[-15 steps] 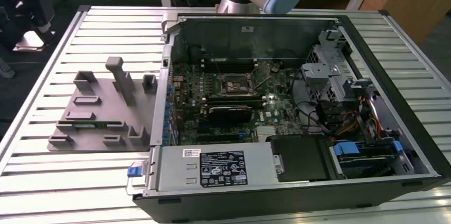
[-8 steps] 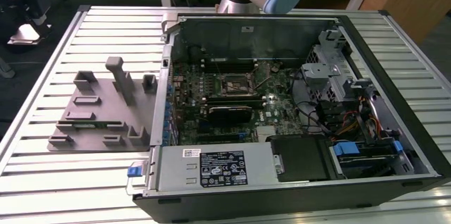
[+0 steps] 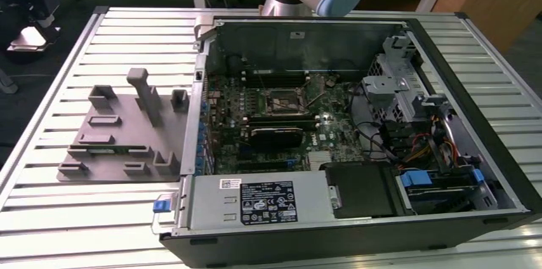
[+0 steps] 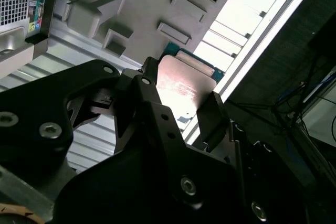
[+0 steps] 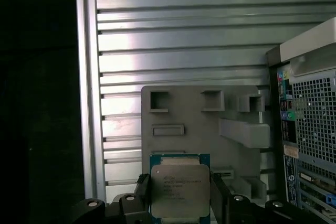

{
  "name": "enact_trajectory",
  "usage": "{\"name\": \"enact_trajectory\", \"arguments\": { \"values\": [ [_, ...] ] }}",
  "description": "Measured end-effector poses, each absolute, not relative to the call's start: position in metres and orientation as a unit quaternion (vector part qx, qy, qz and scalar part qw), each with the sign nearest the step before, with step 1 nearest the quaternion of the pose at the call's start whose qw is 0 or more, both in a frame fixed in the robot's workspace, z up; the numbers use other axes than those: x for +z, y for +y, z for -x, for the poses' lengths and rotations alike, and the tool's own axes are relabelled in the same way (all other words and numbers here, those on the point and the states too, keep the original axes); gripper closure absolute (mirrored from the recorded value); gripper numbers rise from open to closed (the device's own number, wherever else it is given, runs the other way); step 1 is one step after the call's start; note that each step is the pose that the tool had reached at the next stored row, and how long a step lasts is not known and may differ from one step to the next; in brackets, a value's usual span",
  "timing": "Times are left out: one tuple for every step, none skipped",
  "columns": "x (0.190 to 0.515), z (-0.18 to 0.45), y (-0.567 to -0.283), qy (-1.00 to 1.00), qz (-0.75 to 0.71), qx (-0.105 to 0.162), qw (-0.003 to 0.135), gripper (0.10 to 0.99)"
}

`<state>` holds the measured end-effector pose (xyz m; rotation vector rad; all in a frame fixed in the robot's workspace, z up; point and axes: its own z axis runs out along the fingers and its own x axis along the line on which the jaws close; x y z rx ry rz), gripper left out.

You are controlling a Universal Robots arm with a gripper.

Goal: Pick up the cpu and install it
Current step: 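Pick up the cpu and move it towards the insertion slot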

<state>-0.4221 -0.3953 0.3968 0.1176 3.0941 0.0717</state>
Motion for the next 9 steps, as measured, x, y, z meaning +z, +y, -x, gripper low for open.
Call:
{"name": "enact_trajectory", "arguments": {
  "values": [
    [0.3968, 0.4218, -0.3952, 0.999, -0.038, 0.023, 0.022, 0.545],
    [0.3968, 0.4213, -0.3953, 0.999, -0.038, 0.023, 0.022, 0.545],
    [0.3968, 0.4206, -0.3953, 0.999, -0.038, 0.023, 0.022, 0.545],
    [0.3967, 0.4198, -0.3953, 0.999, -0.038, 0.023, 0.022, 0.545],
    [0.3968, 0.4188, -0.3953, 0.999, -0.038, 0.023, 0.022, 0.545],
    [0.3967, 0.4177, -0.3953, 0.999, -0.038, 0.023, 0.022, 0.545],
    [0.3968, 0.4166, -0.3953, 0.999, -0.038, 0.023, 0.022, 0.545],
    [0.3968, 0.4156, -0.3953, 0.999, -0.038, 0.023, 0.022, 0.545],
    [0.3968, 0.4146, -0.3953, 0.999, -0.038, 0.023, 0.022, 0.545]
  ]
}}
